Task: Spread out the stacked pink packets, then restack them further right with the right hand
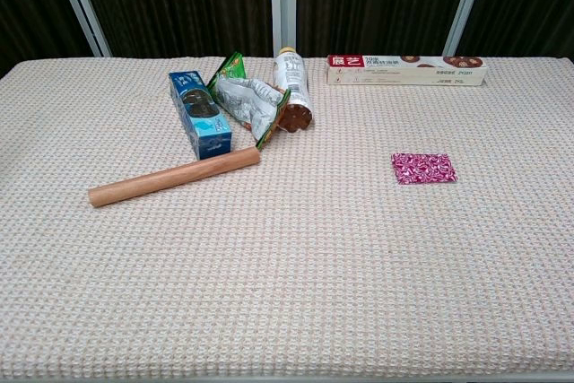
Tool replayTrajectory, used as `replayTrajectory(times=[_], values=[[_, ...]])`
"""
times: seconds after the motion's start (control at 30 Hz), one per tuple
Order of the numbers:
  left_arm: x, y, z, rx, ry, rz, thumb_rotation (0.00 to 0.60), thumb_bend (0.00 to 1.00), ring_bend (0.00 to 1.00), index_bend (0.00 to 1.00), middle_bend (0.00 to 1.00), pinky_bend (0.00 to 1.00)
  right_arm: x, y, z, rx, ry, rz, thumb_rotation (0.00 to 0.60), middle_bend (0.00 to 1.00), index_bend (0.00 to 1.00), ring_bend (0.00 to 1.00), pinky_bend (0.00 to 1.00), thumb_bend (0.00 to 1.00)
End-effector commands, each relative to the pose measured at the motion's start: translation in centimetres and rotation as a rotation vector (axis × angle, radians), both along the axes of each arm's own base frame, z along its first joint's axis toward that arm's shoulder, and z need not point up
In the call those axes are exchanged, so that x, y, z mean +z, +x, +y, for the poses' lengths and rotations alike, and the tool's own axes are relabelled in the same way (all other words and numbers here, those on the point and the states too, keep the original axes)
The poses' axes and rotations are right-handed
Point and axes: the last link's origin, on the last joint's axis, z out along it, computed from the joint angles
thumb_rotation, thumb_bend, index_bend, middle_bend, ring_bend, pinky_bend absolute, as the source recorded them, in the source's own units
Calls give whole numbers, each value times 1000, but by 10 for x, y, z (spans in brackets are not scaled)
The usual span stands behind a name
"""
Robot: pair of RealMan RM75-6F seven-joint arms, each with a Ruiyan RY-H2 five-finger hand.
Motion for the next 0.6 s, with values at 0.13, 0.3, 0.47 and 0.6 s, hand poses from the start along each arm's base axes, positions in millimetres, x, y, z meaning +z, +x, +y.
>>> replayTrajectory(times=[0.13,0.3,0.47,0.6], values=[[-1,1,-2,-2,6,-9,518,0,169,244,183,302,-2,5,1,22,7,0,0,114,7,0,0,0],[1,3,0,-9,17,-19,537,0,169,244,183,301,-8,8,0,22,33,-13,0,115,6,0,0,0],[2,4,3,-8,18,-27,543,0,170,244,183,301,-13,14,-9,44,62,-10,0,124,6,0,0,0],[4,2,4,-5,22,-29,546,0,170,244,183,302,-17,22,-22,74,80,16,0,132,9,0,0,0]])
